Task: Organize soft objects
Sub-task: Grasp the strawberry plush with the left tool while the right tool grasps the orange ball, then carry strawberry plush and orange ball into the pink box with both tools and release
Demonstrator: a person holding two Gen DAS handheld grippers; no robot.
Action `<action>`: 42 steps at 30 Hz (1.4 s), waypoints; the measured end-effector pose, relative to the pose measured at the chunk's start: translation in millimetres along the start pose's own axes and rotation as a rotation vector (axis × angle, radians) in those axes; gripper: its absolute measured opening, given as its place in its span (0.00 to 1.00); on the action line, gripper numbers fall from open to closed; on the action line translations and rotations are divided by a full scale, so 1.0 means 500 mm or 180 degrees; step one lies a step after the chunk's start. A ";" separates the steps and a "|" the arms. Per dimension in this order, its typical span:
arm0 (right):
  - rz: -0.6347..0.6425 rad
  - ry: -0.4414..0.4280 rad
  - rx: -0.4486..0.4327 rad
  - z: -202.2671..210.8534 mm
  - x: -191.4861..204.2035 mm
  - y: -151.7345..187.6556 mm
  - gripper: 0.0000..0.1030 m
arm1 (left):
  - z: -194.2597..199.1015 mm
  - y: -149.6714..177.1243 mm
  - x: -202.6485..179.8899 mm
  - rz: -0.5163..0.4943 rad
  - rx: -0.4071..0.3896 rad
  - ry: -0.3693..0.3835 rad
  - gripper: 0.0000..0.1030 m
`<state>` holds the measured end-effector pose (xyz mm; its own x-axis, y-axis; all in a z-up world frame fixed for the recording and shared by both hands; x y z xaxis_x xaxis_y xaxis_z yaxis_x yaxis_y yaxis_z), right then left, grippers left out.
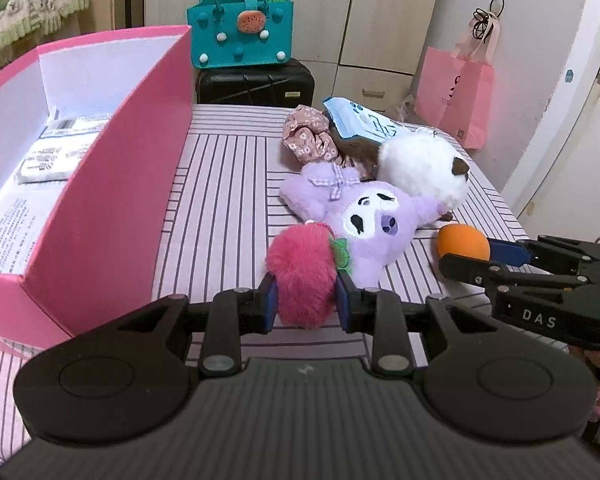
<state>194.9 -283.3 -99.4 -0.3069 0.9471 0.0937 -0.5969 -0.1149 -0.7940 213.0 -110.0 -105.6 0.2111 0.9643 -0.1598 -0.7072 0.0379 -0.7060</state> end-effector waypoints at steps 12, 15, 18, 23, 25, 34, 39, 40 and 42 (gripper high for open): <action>-0.0014 -0.0020 -0.0001 0.002 0.002 -0.001 0.42 | -0.010 -0.008 -0.004 -0.0004 -0.0112 0.0016 0.30; -0.0028 -0.0016 0.0000 0.005 0.002 -0.001 0.42 | -0.007 -0.008 0.000 -0.0014 -0.0159 -0.0006 0.26; -0.0038 -0.0034 -0.0027 0.015 0.007 -0.005 0.42 | 0.005 -0.012 0.001 -0.0021 -0.0211 0.0011 0.26; -0.0017 -0.0040 -0.0068 0.036 0.026 -0.013 0.42 | 0.027 -0.007 0.012 0.0021 -0.0209 0.0034 0.26; -0.0007 -0.0035 -0.0053 0.040 0.035 -0.014 0.42 | 0.041 -0.004 0.017 0.0038 -0.0210 0.0054 0.26; -0.0084 -0.0187 0.0049 0.065 0.088 -0.015 0.42 | 0.098 0.004 0.026 0.0066 -0.0179 0.0218 0.26; -0.0142 -0.0300 0.0182 0.083 0.128 -0.020 0.42 | 0.134 0.007 0.033 0.0109 0.0018 0.0449 0.26; -0.0140 -0.0319 0.0214 0.088 0.137 -0.023 0.42 | 0.147 0.004 0.032 0.0072 0.0020 0.0499 0.26; -0.0134 -0.0356 0.0266 0.098 0.153 -0.028 0.42 | 0.174 -0.004 0.030 0.0005 0.0005 0.0580 0.26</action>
<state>143.5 -223.9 -51.6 -0.3583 0.9128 0.1959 -0.6693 -0.1048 -0.7356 158.9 -72.9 -46.6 0.3287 0.9009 -0.2835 -0.7087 0.0369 -0.7045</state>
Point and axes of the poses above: each gripper's, at about its wrist camera, not at the fingertips, and z roughly against the way its jaws point, x to its left, y to its underside, the point moved 10 cm from there along -z, roughly the way its jaws point
